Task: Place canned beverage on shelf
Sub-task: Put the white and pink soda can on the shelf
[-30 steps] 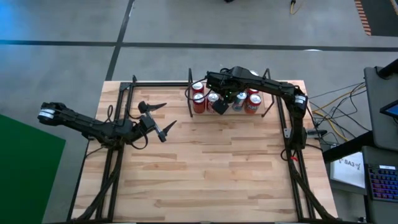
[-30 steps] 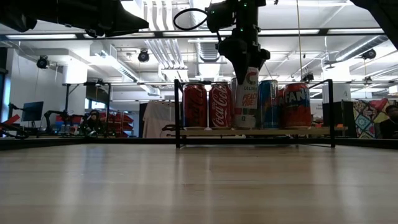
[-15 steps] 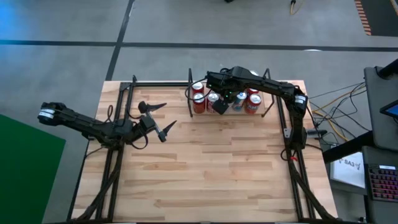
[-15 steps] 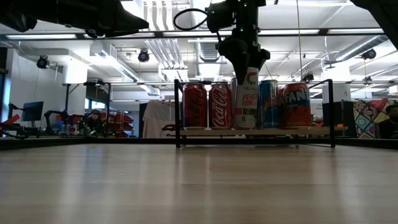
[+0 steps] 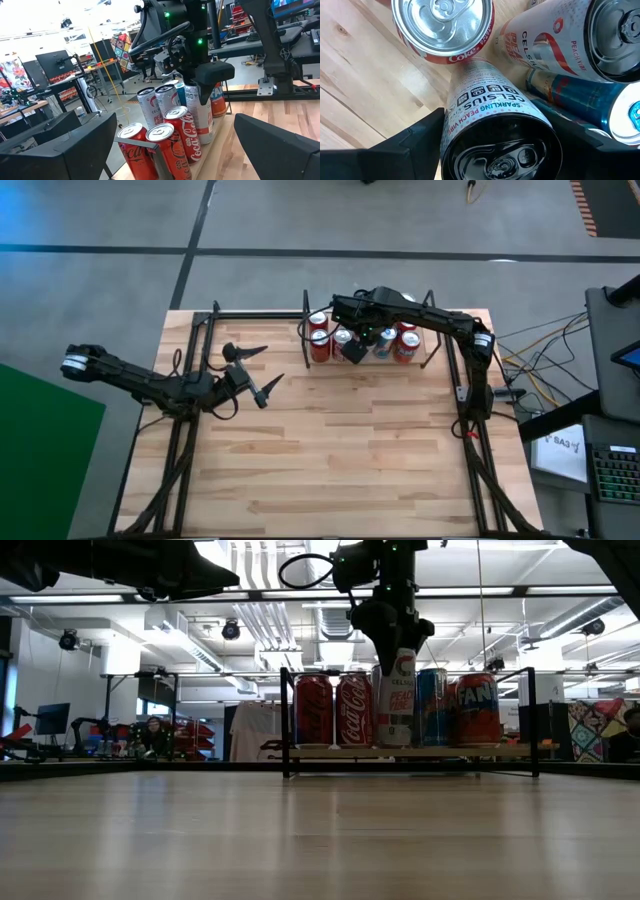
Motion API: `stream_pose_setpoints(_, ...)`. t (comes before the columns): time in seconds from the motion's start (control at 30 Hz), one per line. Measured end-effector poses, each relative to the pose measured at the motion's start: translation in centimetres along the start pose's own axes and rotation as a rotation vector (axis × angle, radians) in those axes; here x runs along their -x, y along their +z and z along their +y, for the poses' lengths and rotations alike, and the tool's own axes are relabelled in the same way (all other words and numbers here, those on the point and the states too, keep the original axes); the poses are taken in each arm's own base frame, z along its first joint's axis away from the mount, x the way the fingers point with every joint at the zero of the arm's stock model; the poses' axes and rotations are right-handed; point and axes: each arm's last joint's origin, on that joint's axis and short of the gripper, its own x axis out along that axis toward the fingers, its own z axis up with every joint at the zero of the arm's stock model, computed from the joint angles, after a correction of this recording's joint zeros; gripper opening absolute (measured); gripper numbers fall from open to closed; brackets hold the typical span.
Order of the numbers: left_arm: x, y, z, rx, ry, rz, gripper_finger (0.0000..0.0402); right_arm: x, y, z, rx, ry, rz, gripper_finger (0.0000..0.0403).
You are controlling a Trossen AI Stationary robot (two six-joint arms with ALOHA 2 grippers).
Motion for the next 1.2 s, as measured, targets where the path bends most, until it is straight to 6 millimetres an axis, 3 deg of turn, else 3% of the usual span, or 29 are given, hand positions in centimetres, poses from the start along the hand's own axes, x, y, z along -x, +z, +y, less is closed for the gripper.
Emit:
stream_pose_setpoints(0.23, 0.0, 0.0, 0.0, -0.001, 0.000, 0.001, 0.0389, 0.0, 0.0, 0.0, -0.002, 0.000, 0.000, 0.0284)
stream_pose_setpoints(0.6, 0.0, 0.0, 0.0, 0.000, 0.000, 0.001, 0.0389, 0.0, 0.0, 0.0, -0.001, -0.003, -0.001, 0.0333)
stream_pose_setpoints(0.83, 0.0, 0.0, 0.0, 0.000, 0.000, 0.001, 0.0389, 0.0, 0.0, 0.0, 0.002, -0.003, 0.001, 0.0345)
stream_pose_setpoints(1.2, 0.0, 0.0, 0.0, 0.001, 0.000, 0.000, 0.0389, 2.5, 0.1, -0.5, -0.003, -0.013, -0.050, 0.0345)
